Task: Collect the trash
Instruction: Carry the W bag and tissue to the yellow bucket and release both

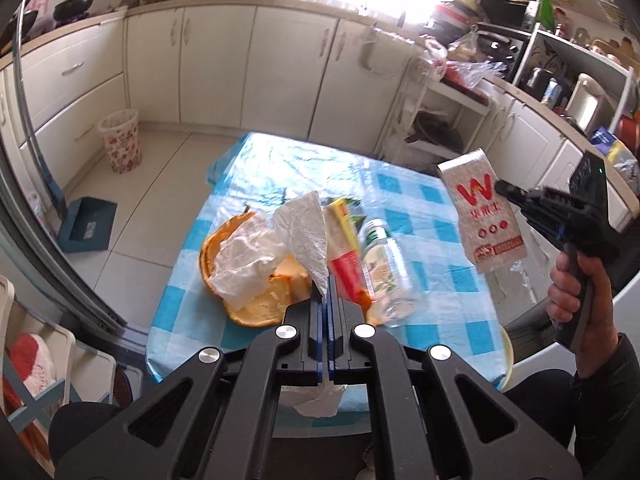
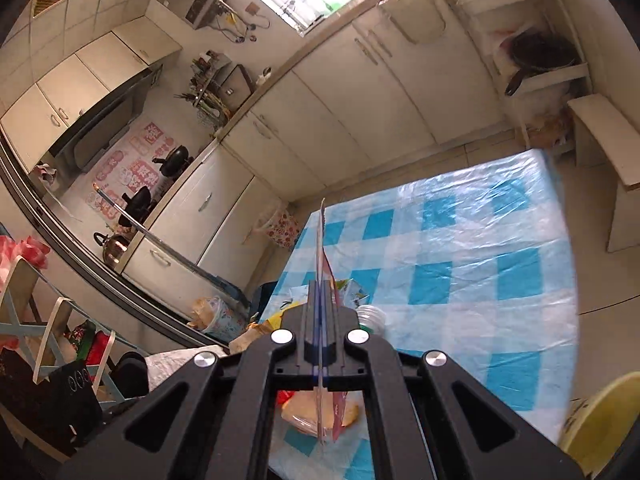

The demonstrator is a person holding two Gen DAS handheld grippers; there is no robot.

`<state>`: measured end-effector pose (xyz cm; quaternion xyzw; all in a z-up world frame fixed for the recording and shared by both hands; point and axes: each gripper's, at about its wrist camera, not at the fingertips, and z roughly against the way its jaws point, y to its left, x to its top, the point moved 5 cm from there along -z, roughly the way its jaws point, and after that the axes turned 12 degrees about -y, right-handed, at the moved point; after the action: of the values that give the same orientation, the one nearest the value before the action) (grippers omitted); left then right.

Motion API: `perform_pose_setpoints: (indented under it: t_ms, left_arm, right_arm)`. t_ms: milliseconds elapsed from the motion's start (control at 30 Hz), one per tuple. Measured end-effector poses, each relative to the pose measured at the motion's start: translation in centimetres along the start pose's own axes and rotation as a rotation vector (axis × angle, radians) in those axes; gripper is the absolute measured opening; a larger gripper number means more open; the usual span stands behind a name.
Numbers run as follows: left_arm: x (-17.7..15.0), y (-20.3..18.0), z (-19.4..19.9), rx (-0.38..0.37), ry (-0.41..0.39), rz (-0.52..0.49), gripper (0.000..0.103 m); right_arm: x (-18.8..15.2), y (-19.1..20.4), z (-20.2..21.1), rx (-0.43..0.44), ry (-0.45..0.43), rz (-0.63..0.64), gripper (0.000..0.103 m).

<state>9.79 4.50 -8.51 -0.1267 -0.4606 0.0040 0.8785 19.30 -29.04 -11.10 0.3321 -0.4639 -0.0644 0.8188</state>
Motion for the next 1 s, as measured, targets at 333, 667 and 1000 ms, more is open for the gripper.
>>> perform_pose_setpoints:
  t_ms: [333,667,1000]
  left_arm:
    - [1.9,-11.2,1.6,-0.220,-0.022,-0.096,0.002]
    - [0.3,-27.2,-2.3,-0.446,0.052,-0.259,0.002]
    - [-8.3,-39.2,-13.6,-0.561,0.309,-0.366,0.002]
  right_arm:
    - [-0.5,-8.1,11.6,-0.286,-0.115,0.020,0.001]
    - [-8.6,-20.6,13.9,-0.540,-0.014,-0.075,0.001]
    - [-15.5,-28.4,13.5,-0.649,0.080,-0.197,0.004]
